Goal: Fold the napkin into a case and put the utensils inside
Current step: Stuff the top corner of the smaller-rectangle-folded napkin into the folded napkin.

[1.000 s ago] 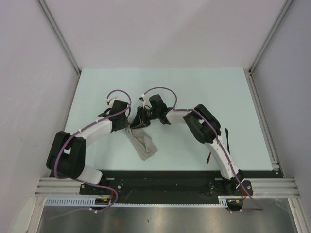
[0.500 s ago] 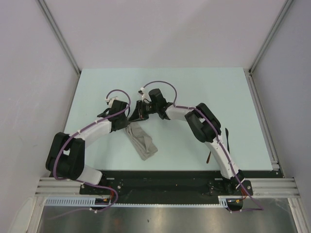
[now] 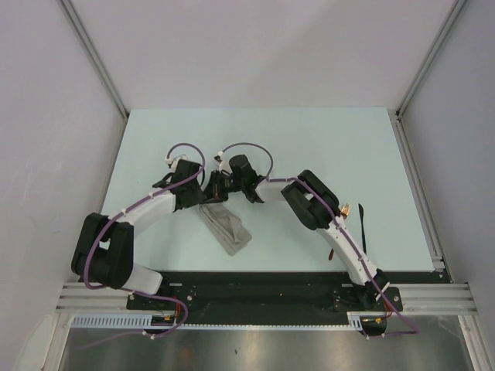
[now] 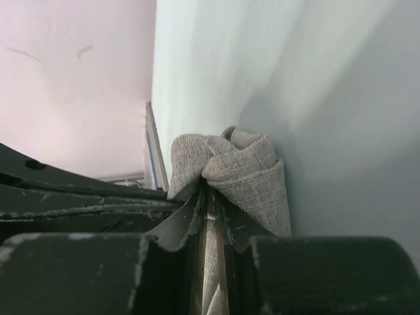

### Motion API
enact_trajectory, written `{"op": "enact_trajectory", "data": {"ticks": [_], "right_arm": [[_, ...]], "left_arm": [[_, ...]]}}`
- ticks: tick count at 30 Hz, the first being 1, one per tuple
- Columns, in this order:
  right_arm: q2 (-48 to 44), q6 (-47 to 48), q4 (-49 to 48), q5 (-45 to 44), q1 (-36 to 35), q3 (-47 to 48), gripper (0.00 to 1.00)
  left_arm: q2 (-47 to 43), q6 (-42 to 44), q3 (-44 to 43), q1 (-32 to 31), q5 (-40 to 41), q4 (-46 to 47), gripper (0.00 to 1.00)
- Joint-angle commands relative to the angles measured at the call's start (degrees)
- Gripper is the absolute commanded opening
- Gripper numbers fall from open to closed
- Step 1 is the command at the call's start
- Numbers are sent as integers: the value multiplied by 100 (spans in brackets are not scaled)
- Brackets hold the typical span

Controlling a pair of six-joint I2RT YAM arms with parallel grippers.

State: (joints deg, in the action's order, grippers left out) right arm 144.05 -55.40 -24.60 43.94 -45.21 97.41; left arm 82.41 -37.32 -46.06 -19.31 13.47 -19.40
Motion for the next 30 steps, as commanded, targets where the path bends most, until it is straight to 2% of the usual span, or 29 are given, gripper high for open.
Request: {"op": "enact_trajectory", "data": {"ticks": [1,3,10,15,21,30], "right_arm": [[464,-920,-1189,-141,-137,224,15],[449,-903,-1152,0,-111,105,15],[-841,-367,-828,263,170,-1038,16],[-1230,-138,-713,361,407,-1417,18],[-879,2,-502,440,469,-1128,17],[-264,-6,-326,352,153,-495,15]], "left_arm": [[117,-372,167,15,-548,349,0],[126,-425,256,32,-495,340,0],[30,-329,317,112,-363,279,0],[-111,-285,370,121,-301,235,0],[-252,-249,335,121,-319,147,0],[-340,-276,291,112,-503,138,0]]}}
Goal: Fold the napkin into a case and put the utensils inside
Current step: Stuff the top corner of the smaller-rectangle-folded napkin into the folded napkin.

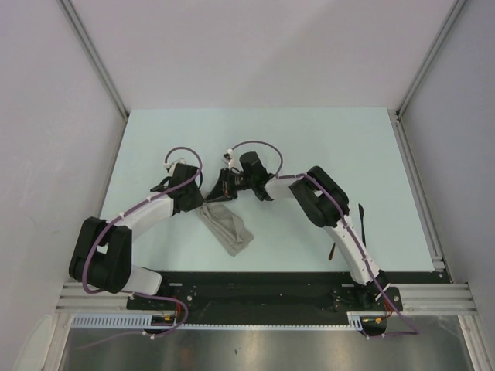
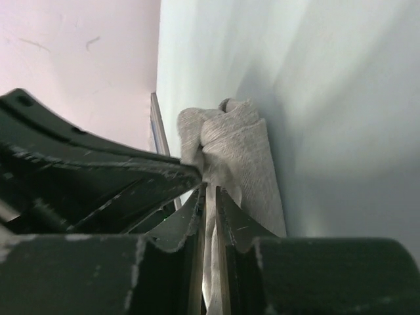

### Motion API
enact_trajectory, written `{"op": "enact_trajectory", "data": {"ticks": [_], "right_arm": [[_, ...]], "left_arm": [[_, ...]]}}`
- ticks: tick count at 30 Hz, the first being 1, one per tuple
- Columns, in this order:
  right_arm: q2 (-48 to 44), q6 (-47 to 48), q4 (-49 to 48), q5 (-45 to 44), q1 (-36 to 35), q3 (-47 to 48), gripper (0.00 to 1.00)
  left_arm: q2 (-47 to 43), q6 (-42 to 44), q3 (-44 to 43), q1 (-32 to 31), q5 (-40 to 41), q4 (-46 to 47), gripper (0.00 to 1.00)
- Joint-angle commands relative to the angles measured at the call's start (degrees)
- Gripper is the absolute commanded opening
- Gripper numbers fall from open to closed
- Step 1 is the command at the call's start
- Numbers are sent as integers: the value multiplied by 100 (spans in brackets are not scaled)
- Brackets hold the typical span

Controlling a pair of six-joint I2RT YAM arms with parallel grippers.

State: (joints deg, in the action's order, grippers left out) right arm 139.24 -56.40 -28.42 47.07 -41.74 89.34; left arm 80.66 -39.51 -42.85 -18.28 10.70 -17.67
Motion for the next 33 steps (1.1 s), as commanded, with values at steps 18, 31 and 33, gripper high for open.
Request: {"op": "enact_trajectory", "data": {"ticks": [18,31,33], "right_arm": [[437,-231,-400,-287,-678,-250,14],[-1345,533,494,-119,-151,-1067,18],[-1565,717,610,-93,-37,-1260,18]], "left_arm": [[257,-207,-57,35,-262,97,0],[653,-75,154,97,-15,238,0],[600,-31,198,114,20,185,0]]}}
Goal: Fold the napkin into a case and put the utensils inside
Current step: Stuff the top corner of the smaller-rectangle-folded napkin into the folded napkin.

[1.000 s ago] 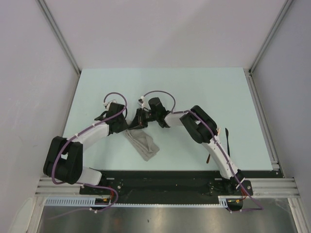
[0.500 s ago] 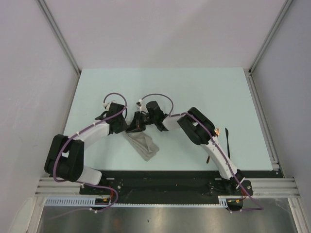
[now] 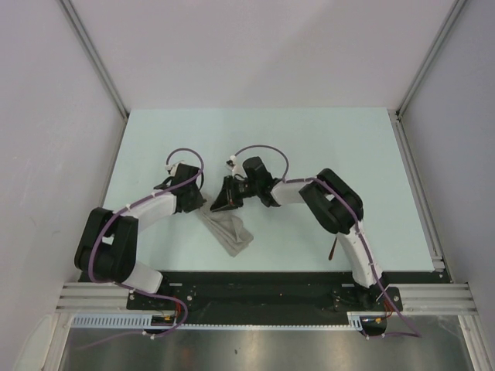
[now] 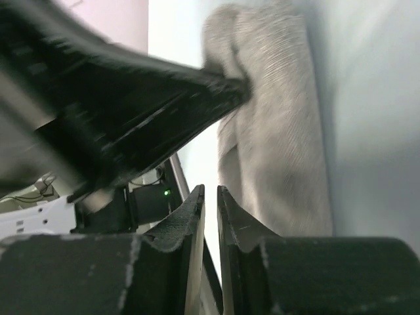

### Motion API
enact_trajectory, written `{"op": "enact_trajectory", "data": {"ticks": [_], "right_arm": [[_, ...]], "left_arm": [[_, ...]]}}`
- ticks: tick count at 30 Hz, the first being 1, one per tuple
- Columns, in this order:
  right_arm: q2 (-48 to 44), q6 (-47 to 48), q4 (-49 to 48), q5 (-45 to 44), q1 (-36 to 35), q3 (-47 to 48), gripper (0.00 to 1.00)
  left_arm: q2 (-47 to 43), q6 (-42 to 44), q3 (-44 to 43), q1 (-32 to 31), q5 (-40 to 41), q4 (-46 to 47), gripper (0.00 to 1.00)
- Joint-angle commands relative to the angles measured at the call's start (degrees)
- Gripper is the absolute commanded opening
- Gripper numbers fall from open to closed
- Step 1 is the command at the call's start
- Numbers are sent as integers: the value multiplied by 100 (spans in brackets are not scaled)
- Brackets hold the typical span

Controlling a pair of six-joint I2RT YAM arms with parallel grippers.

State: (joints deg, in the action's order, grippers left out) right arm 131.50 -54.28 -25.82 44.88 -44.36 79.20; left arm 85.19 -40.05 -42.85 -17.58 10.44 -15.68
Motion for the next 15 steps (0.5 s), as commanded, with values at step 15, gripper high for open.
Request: {"op": "enact_trajectory", "data": {"ticks": [15], "right_arm": [[-1382,1104,570,73,340,-1372,21]], "left_arm": [[-1065,138,93,-341,-305,-294,33]]}}
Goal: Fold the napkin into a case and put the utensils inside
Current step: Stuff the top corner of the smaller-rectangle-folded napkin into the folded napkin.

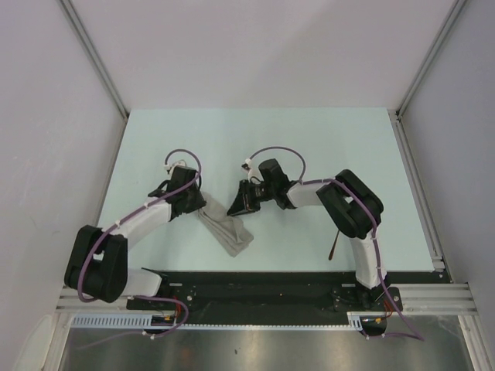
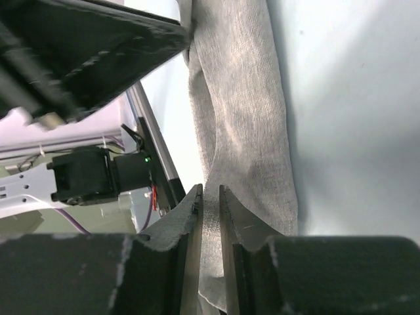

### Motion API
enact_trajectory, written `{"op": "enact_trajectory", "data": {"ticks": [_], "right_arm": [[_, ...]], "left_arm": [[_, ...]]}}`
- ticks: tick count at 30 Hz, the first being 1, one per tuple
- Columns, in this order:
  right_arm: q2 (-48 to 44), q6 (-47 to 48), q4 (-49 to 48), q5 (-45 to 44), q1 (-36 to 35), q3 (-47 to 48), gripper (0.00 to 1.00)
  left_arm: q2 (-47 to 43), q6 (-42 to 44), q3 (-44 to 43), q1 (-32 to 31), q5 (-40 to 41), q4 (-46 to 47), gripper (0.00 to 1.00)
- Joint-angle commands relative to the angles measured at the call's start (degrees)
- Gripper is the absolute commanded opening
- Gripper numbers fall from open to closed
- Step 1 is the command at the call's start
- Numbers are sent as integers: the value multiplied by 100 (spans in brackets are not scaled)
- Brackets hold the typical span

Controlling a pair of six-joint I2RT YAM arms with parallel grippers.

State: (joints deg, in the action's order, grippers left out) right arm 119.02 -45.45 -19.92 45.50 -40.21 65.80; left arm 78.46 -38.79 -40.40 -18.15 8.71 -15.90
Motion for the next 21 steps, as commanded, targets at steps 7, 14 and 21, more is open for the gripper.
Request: {"op": "enact_trajectory", "data": {"ticks": [7,14,21], "right_arm": [[24,116,-170,-32,-321,-76,20],[139,-78,-442,-102,-532,-296,20],[60,-315,-960,-146,-690,-814,20]], "left_arm": [[178,-68,-152,-347,-695,7,27],[706,-33,-214,-312,-608,35,24],[759,-164,190,153,-36,-150,21]]}}
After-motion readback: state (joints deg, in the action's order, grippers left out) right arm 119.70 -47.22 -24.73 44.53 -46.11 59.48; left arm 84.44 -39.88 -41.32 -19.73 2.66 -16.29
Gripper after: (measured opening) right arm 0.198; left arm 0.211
